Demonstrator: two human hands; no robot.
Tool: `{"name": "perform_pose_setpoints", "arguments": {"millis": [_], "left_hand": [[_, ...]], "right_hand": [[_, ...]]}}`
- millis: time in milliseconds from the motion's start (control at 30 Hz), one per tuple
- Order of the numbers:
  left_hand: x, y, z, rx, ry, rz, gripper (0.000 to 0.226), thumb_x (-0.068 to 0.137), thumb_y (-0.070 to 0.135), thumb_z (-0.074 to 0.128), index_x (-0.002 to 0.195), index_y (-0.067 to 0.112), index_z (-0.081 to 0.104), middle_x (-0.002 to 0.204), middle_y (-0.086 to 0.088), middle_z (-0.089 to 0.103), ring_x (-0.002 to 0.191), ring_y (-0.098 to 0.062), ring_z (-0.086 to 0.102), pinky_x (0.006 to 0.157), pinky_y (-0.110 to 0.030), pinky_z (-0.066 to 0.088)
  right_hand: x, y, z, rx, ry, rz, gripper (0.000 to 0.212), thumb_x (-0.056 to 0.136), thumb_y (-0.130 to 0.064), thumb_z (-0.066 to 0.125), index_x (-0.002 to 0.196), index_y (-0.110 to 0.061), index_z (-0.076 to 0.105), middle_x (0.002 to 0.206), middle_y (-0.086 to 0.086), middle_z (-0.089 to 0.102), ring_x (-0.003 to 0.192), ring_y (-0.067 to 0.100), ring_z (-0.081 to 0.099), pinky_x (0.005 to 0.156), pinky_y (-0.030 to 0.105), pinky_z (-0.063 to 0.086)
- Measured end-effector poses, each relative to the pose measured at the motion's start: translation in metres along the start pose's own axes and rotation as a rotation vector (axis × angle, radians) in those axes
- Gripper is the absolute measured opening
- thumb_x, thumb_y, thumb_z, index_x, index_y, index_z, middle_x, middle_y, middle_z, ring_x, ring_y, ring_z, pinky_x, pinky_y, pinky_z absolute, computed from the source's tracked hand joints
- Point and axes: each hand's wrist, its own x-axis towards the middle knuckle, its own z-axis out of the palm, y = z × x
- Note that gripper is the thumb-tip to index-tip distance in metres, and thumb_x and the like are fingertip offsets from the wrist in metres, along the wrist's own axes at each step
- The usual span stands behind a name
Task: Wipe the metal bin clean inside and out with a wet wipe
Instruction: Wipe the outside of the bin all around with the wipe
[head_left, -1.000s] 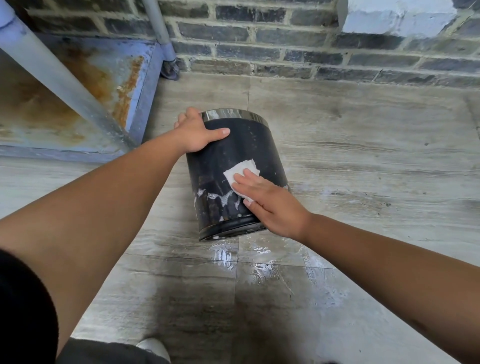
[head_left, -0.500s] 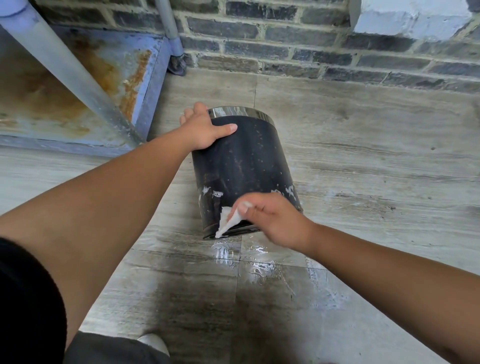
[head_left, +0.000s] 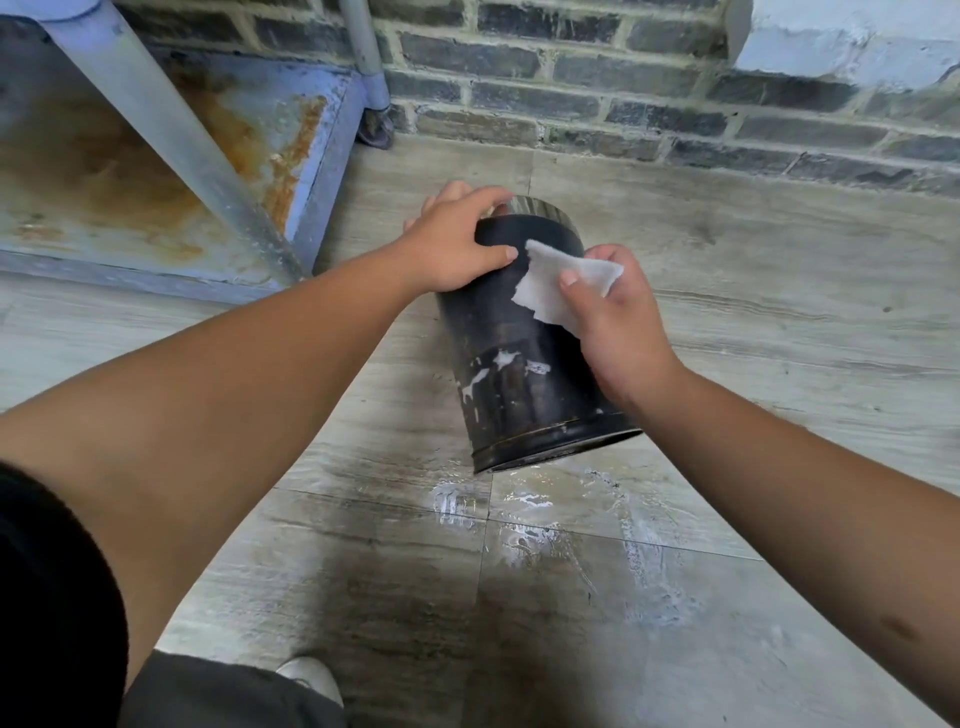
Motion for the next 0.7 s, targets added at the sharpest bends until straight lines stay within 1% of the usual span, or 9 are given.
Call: {"name": "perform_pose_setpoints", "arguments": {"millis": [33,67,100,133,200,267,400,500,700], "left_hand": [[0.002,0.002,0.002,0.011,0.015,0.02,0.064,0.072,0.057,0.058,0.133,0.039,0.048,0.122,0.0,0.039,0.125,-0.027,0.037,0.108,-0.05,0.03],[0.003,0.004,0.005,0.026,0.03,0.035,0.061,0.076,0.055,0.059,0.134,0.039,0.049,0.123,0.0,0.039,0.126,-0.027,0.035,0.109,-0.049,0.028],[0.005,0.005,0.008,0.042,0.039,0.045,0.059,0.08,0.053,0.06,0.136,0.039,0.048,0.125,0.0,0.038,0.127,-0.028,0.033,0.11,-0.049,0.027],[0.007,0.006,0.01,0.057,0.039,0.05,0.057,0.083,0.051,0.06,0.137,0.039,0.047,0.128,-0.001,0.038,0.128,-0.028,0.031,0.11,-0.048,0.025],[0.009,0.008,0.012,0.091,0.034,0.047,0.057,0.086,0.051,0.058,0.14,0.04,0.045,0.136,-0.005,0.036,0.13,-0.028,0.029,0.111,-0.047,0.024],[0.01,0.009,0.013,0.12,0.026,0.043,0.056,0.087,0.052,0.056,0.141,0.042,0.042,0.142,-0.006,0.033,0.132,-0.029,0.027,0.111,-0.047,0.023],[0.01,0.009,0.012,0.152,0.004,0.036,0.055,0.089,0.052,0.053,0.142,0.045,0.038,0.145,-0.006,0.03,0.133,-0.028,0.024,0.11,-0.045,0.021],[0.01,0.009,0.012,0.168,-0.008,0.037,0.053,0.091,0.051,0.05,0.142,0.046,0.037,0.145,-0.005,0.029,0.133,-0.027,0.024,0.108,-0.044,0.02],[0.009,0.001,0.012,0.165,-0.035,0.02,0.055,0.092,0.047,0.048,0.145,0.047,0.032,0.148,-0.005,0.028,0.134,-0.029,0.024,0.111,-0.043,0.02]], "right_hand": [[-0.001,0.003,-0.001,-0.225,-0.017,-0.126,0.007,0.093,-0.022,0.054,0.097,-0.028,0.054,0.091,-0.009,0.061,0.08,0.005,0.057,0.074,0.028,0.045],[-0.003,0.007,-0.003,-0.415,-0.075,-0.241,0.013,0.095,-0.021,0.053,0.106,-0.027,0.058,0.099,-0.011,0.065,0.087,0.0,0.059,0.078,0.025,0.046],[-0.005,0.012,-0.005,-0.548,-0.172,-0.325,0.023,0.097,-0.016,0.052,0.118,-0.023,0.061,0.114,-0.007,0.067,0.104,-0.001,0.059,0.088,0.023,0.046],[-0.006,0.016,-0.008,-0.64,-0.281,-0.387,0.032,0.097,-0.01,0.052,0.128,-0.019,0.059,0.129,-0.001,0.063,0.122,0.003,0.05,0.102,0.022,0.041],[-0.011,0.019,-0.011,-0.758,-0.45,-0.479,0.042,0.096,-0.002,0.052,0.135,-0.016,0.055,0.142,0.004,0.052,0.137,0.01,0.032,0.114,0.033,0.028],[-0.015,0.019,-0.016,-0.794,-0.548,-0.513,0.043,0.094,-0.001,0.053,0.135,-0.015,0.055,0.143,0.005,0.052,0.139,0.014,0.028,0.116,0.043,0.023],[-0.026,0.019,-0.024,-0.817,-0.7,-0.613,0.04,0.092,-0.001,0.057,0.13,-0.009,0.059,0.137,0.008,0.058,0.14,0.023,0.033,0.115,0.044,0.022],[-0.031,0.019,-0.024,-0.847,-0.746,-0.688,0.038,0.089,0.001,0.06,0.126,-0.007,0.062,0.131,0.009,0.063,0.137,0.03,0.042,0.113,0.047,0.028],[-0.05,0.022,-0.019,-0.807,-0.795,-0.741,0.032,0.088,-0.001,0.058,0.119,-0.003,0.067,0.124,0.009,0.067,0.13,0.027,0.051,0.111,0.045,0.034]]}}
